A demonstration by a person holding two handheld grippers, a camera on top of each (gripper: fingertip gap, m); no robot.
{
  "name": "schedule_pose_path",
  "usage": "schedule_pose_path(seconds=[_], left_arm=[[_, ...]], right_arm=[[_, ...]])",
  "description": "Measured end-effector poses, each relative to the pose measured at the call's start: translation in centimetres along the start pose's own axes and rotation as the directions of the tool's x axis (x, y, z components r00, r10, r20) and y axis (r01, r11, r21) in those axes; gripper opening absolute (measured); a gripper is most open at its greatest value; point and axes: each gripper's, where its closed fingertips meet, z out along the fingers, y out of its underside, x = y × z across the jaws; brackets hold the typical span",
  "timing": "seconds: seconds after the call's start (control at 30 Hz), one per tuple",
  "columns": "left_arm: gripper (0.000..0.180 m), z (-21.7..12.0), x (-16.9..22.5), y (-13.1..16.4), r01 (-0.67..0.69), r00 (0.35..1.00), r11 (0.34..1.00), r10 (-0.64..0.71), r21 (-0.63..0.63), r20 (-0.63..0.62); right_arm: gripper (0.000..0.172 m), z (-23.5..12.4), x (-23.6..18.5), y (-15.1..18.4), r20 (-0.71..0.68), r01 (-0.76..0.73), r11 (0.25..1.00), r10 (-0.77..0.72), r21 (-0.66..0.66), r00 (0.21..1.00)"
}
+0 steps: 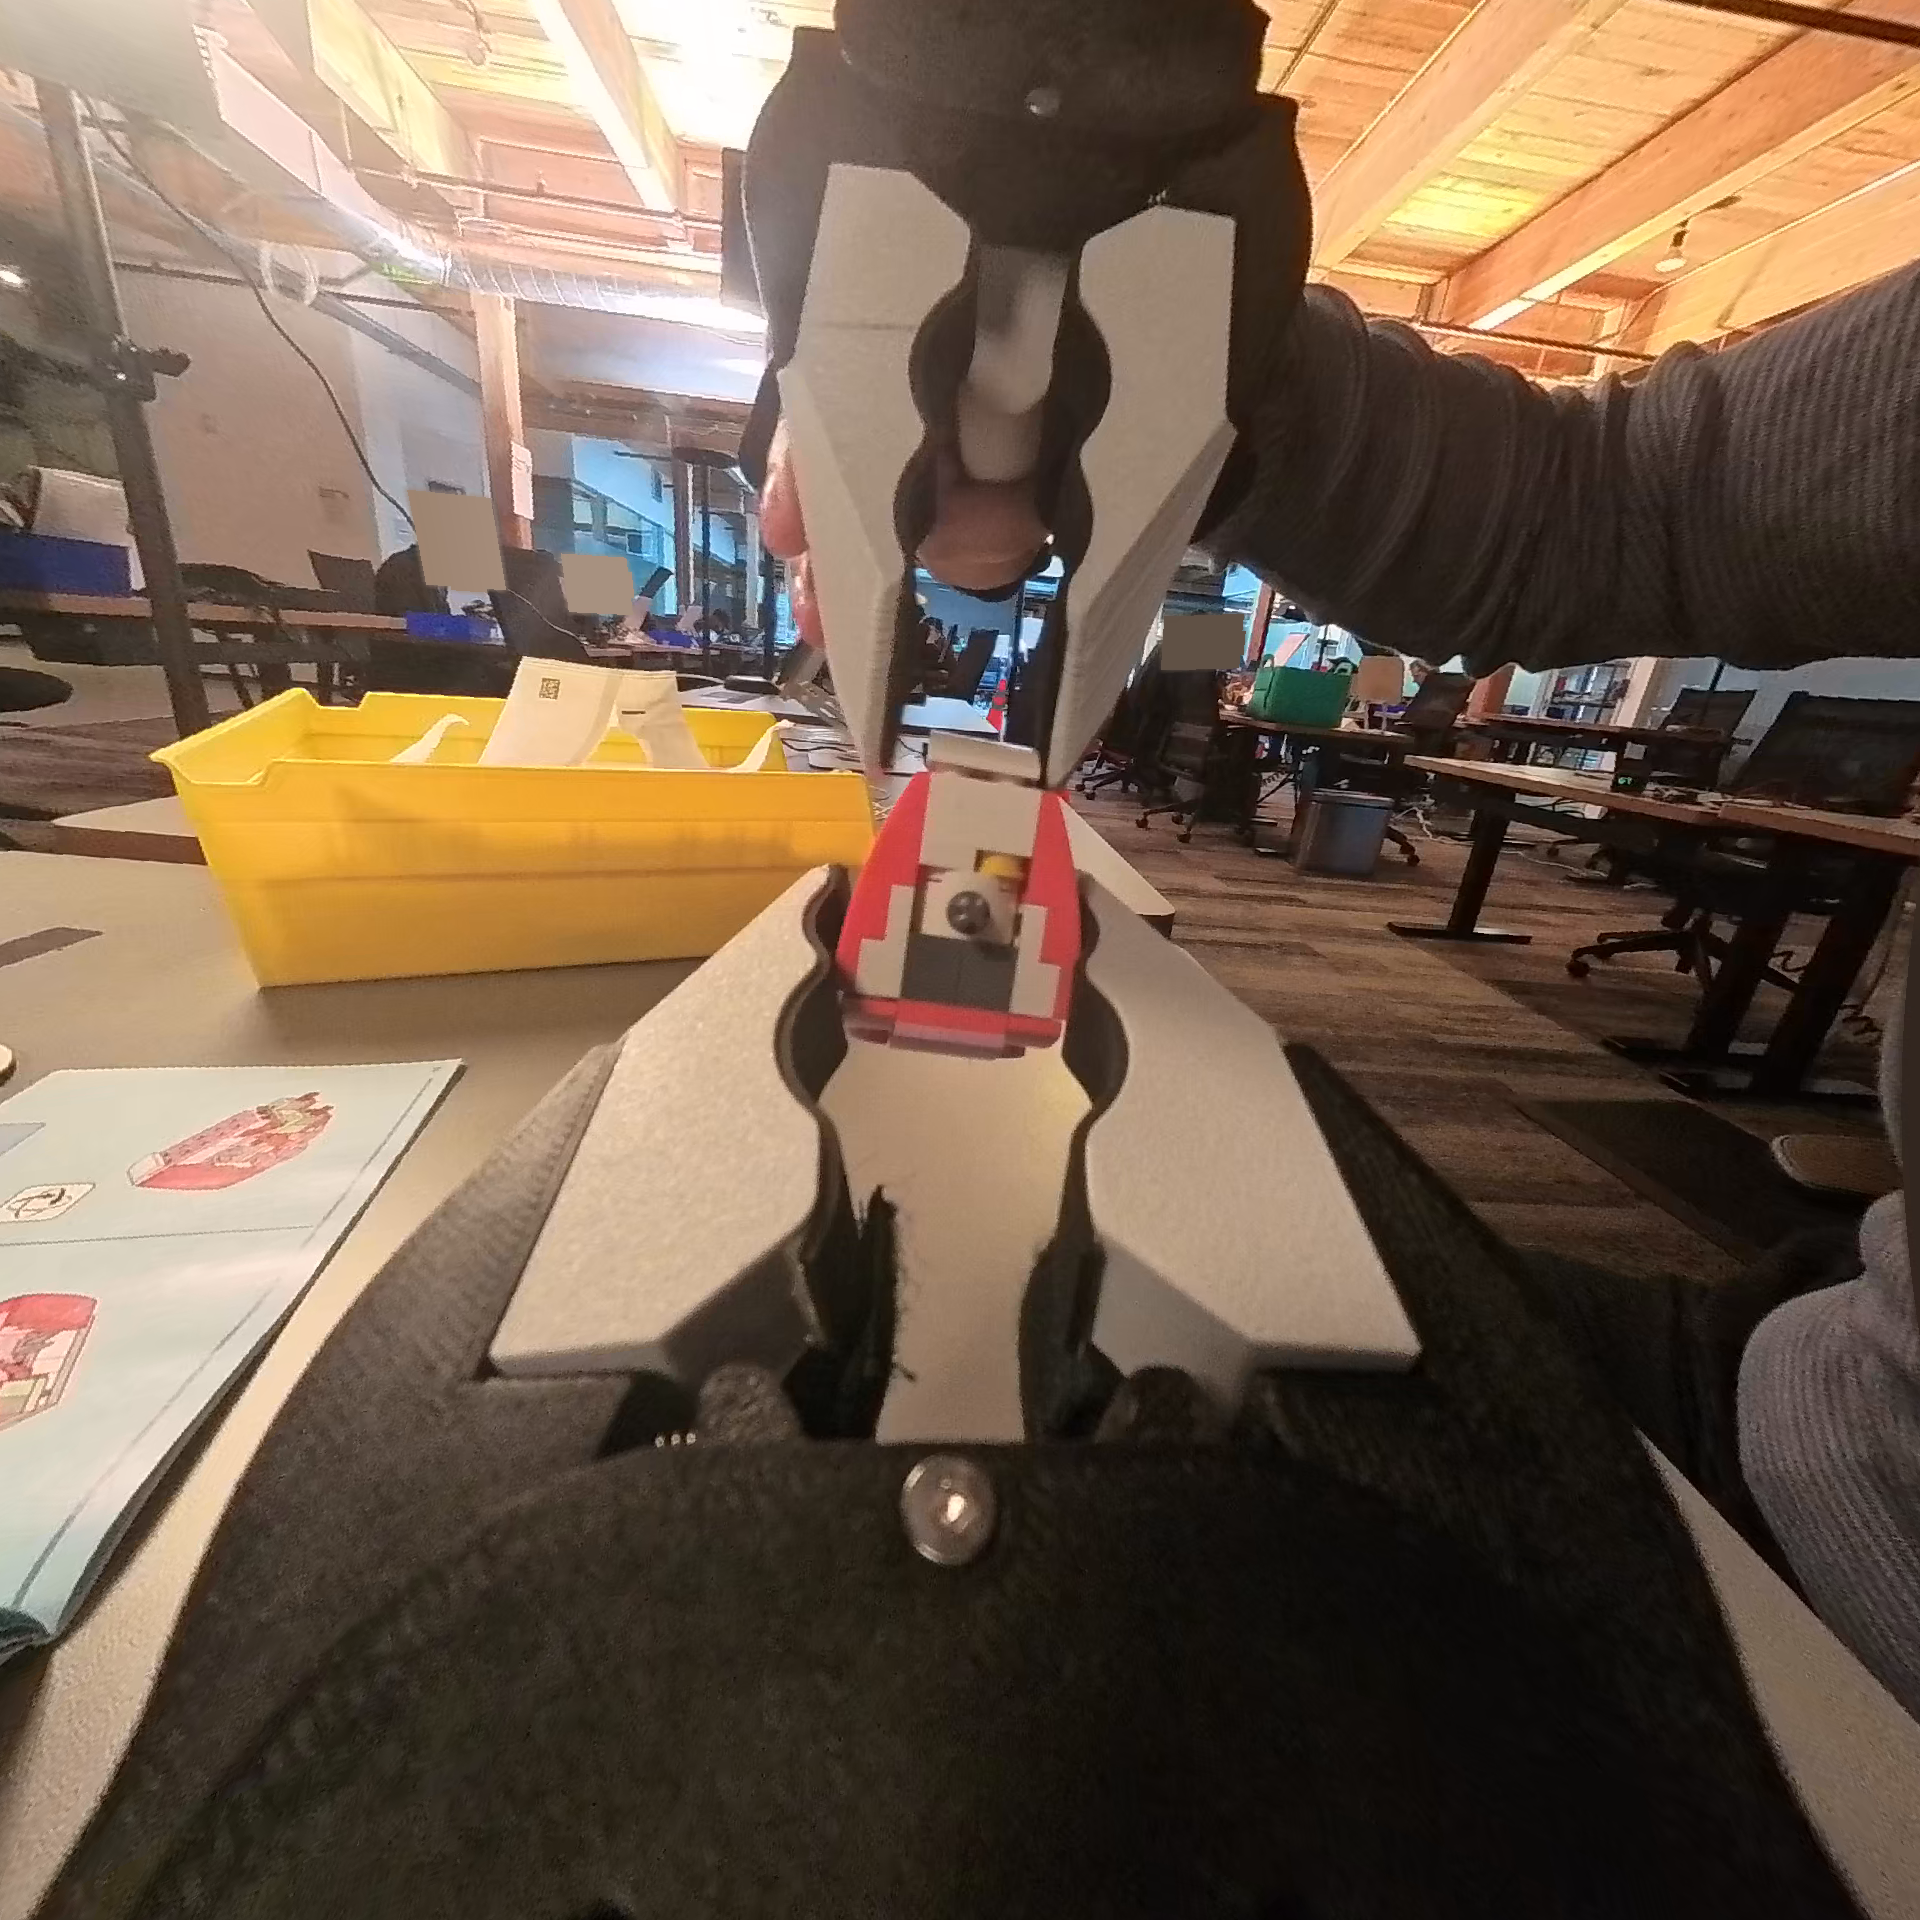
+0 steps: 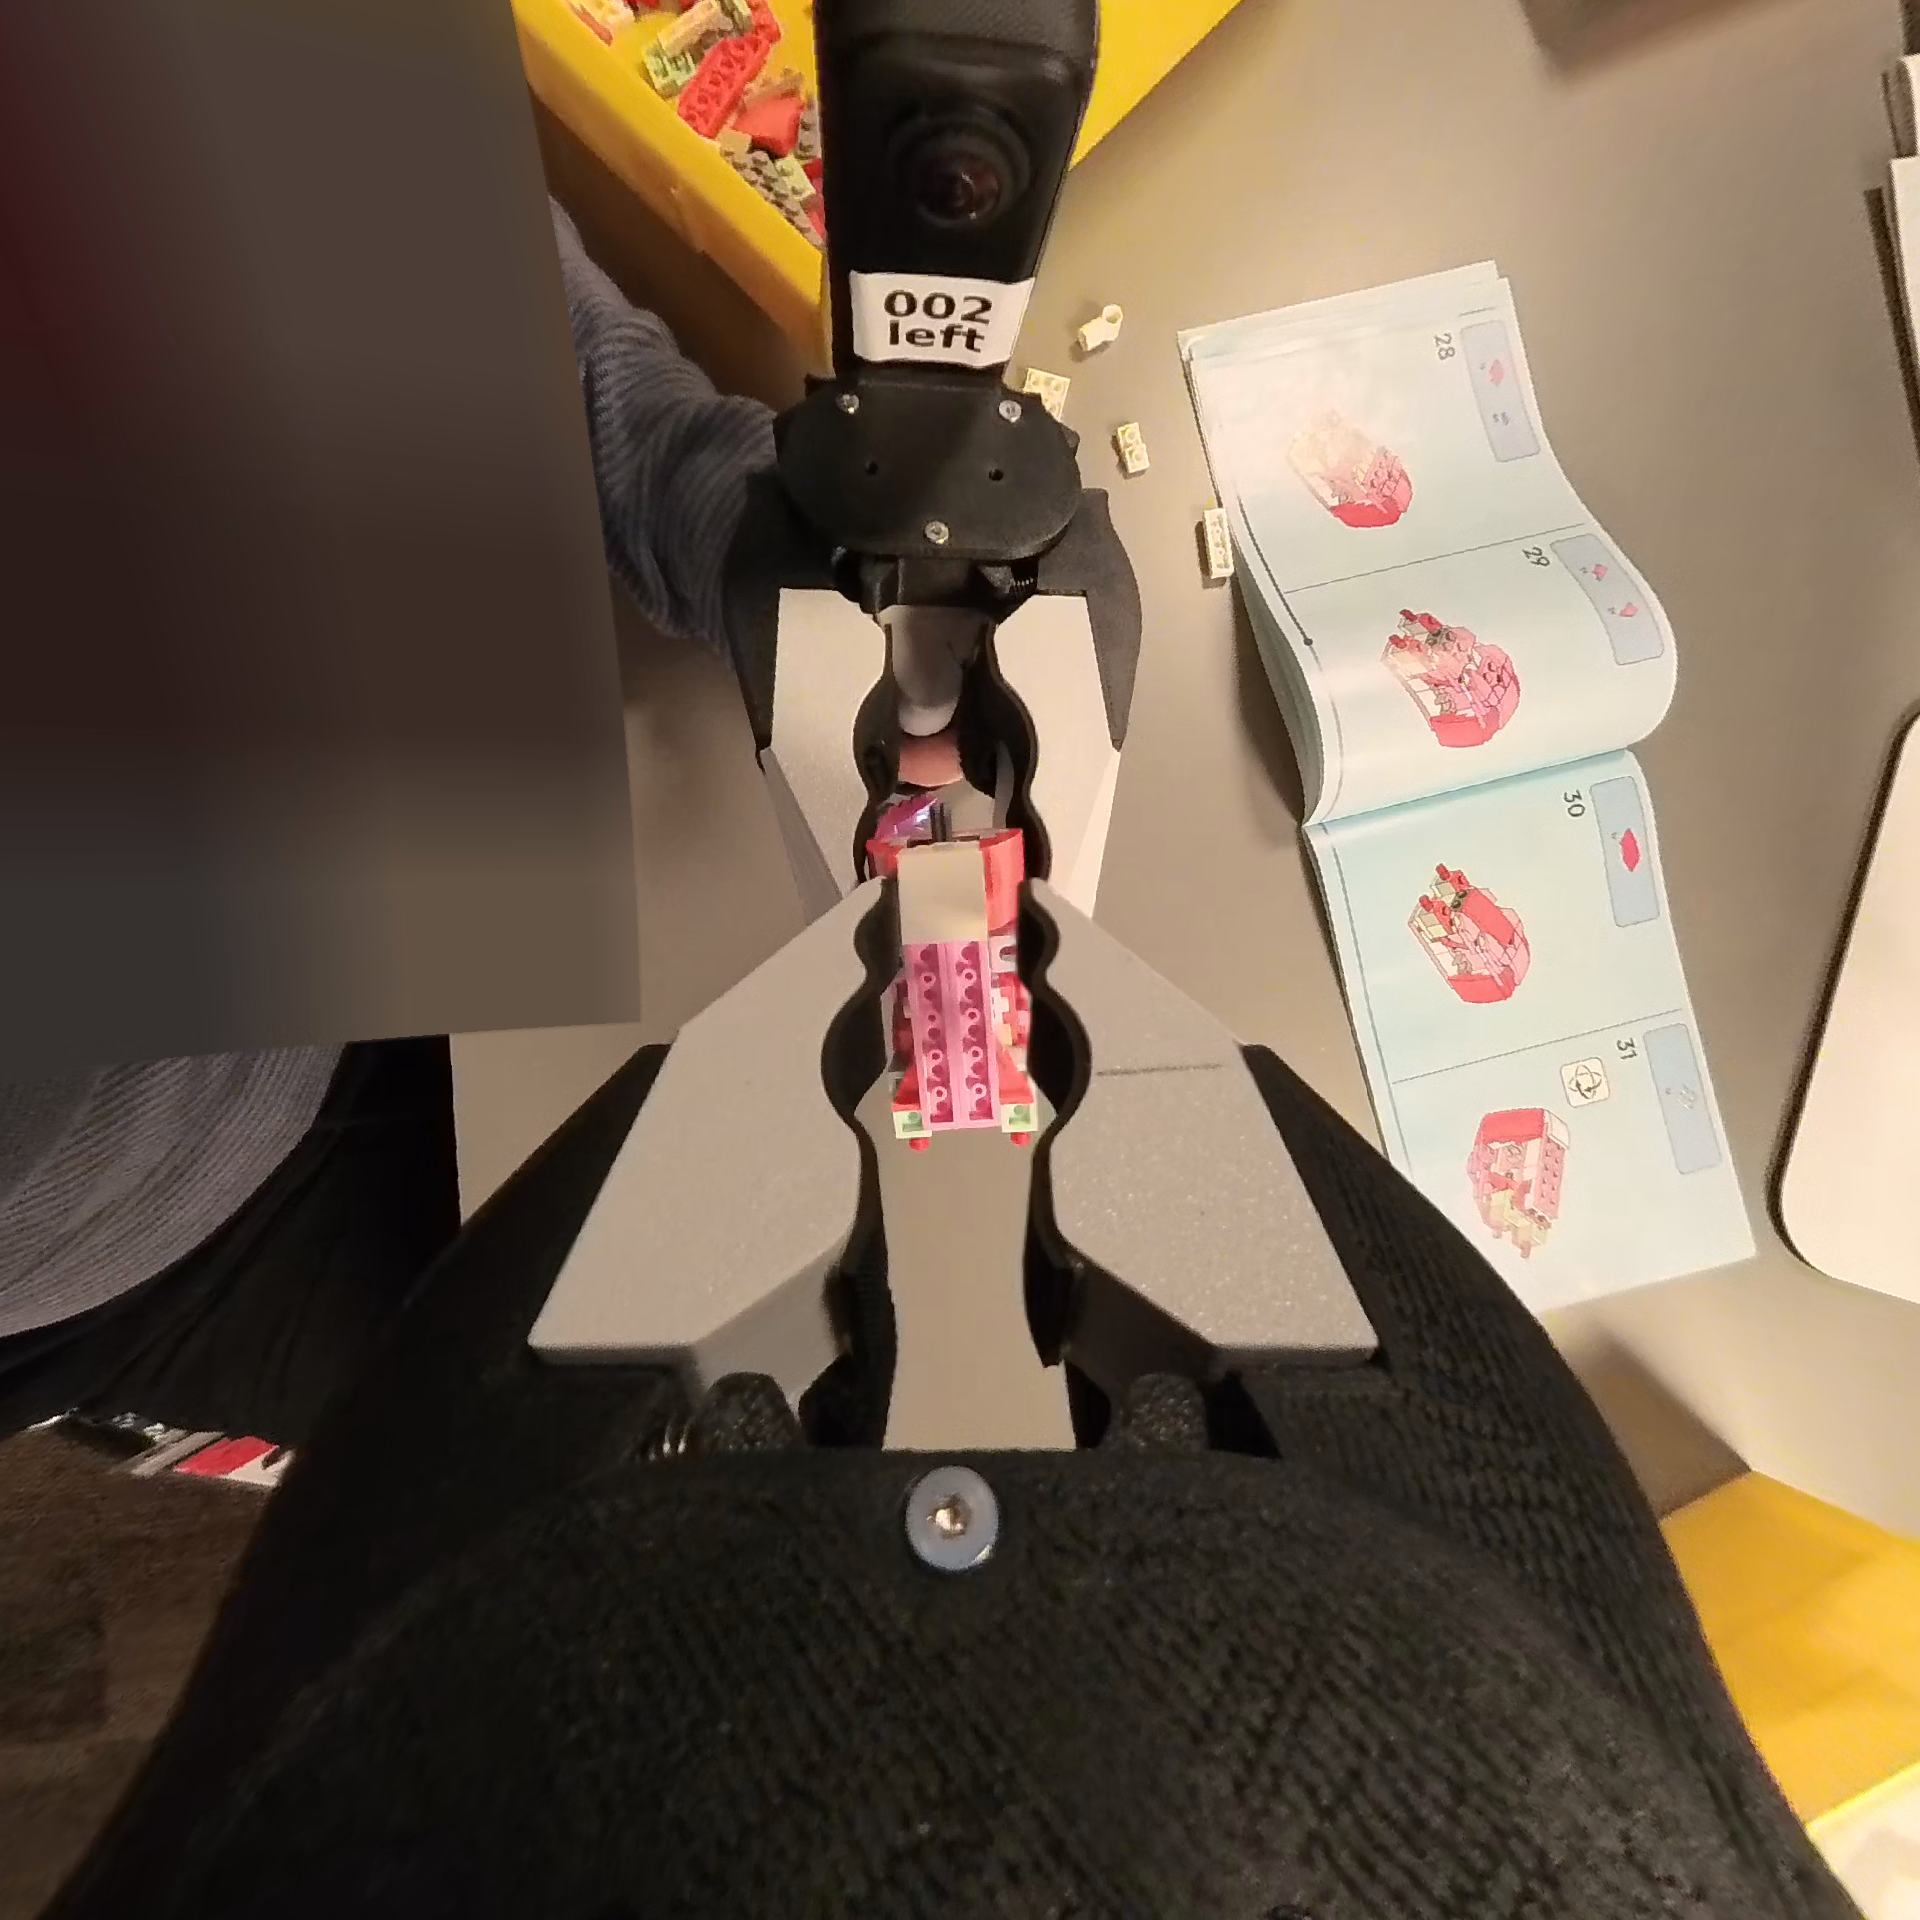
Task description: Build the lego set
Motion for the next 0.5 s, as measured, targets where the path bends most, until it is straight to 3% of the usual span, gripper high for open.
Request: schedule_pose_path(seconds=[0.3, 0.5], left_arm=[[0.039, 0.0, 0.0, 0.1, 0.0, 1.0, 1.0, 0.0, -0.003, -0.003], [0.038, -0.1, -0.1, -0.2, 0.039, 0.999, 0.999, -0.039, 0.017, -0.012]], right_arm=[[0.033, -0.8, -0.1, 0.1, -0.018, -0.014, 1.0, 0.014, 0.011, 1.0], [0.045, -2.5, 0.1, -0.1, -0.117, -0.008, 0.995, 0.019, 0.099, 0.993]])
